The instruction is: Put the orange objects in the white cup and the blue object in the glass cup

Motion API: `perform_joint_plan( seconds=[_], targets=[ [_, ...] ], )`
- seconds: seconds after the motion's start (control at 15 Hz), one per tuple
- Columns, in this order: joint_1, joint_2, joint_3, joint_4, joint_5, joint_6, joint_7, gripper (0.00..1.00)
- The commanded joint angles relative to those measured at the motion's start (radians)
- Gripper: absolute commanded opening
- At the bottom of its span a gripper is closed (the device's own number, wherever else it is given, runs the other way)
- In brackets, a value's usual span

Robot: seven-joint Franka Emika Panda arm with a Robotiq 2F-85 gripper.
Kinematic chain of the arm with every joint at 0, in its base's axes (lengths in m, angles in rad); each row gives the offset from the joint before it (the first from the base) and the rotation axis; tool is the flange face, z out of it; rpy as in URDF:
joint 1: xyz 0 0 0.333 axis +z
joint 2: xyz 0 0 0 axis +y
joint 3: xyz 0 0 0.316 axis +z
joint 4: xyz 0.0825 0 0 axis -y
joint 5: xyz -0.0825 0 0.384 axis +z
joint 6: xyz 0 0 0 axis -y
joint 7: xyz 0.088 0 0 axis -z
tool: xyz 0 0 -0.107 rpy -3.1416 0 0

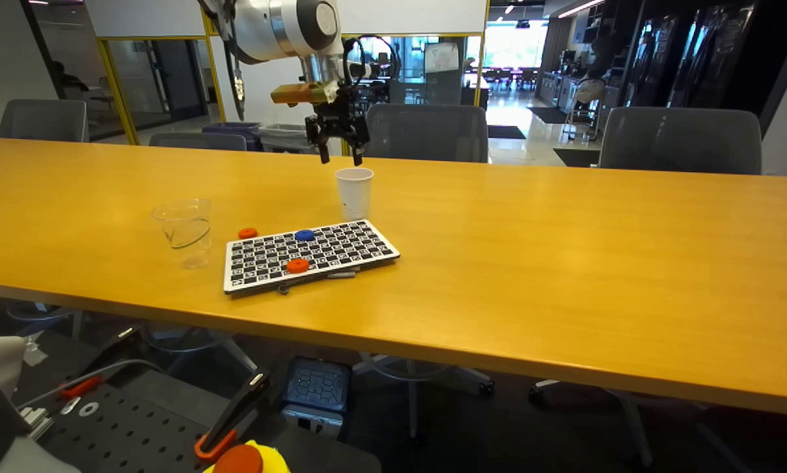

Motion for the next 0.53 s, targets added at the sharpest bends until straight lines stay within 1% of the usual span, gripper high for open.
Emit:
perform_joint_plan(
  seconds=[0.0,0.27,0.47],
  targets=[
    [0.032,-0.109,-0.004,-0.125,-0.024,-0.020,0.080,1.00],
    [0.046,-0.184,0.008,-0.271,-0.023,0.020,0.149,1.00],
    [0.037,-0.201,0.022,-0.352,-0.010,0.065,0.153,1.00]
  ],
)
